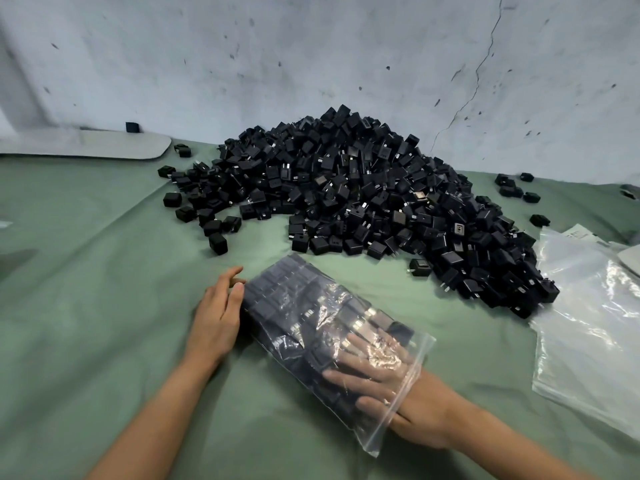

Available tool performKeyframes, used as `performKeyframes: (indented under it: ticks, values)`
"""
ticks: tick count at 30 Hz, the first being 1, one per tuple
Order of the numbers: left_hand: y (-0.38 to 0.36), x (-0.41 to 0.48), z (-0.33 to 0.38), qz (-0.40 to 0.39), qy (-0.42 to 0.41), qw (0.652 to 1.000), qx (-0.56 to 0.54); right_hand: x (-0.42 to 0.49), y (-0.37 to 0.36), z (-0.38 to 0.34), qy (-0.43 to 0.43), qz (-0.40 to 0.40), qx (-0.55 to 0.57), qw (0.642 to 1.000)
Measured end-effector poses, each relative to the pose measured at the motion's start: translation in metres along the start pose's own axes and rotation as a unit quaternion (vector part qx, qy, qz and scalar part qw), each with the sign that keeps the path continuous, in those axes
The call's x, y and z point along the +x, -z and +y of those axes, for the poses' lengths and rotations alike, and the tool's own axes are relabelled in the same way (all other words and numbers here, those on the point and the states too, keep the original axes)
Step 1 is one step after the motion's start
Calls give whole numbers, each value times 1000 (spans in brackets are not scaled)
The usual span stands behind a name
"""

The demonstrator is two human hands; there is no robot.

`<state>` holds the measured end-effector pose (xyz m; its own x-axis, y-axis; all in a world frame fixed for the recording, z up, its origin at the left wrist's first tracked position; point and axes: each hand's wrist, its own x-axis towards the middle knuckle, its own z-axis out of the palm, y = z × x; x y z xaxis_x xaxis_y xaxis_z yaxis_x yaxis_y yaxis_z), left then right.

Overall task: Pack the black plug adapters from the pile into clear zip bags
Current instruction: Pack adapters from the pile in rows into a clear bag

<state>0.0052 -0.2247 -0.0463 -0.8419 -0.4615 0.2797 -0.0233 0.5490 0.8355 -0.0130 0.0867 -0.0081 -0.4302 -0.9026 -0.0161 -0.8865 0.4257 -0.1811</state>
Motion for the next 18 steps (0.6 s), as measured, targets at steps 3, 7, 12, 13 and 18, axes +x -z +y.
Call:
performKeyframes:
  ticks: [3,7,12,13,18]
  values:
    - [1,0,0,-7,3,1000,-11,10,3,2,5,-7,22,1000]
    - [2,1,0,-10,-5,1000,-9,22,5,3,12,-12,-3,1000]
    - [2,1,2,-15,-10,1000,-15,43,1,1,20,-14,-11,1000]
    - [2,1,2,-16,-8,1000,-17,47,1,0,19,-15,-17,1000]
    - [3,1,5,-19,-3,1000,-23,66,-7,-1,14,-15,-24,999]
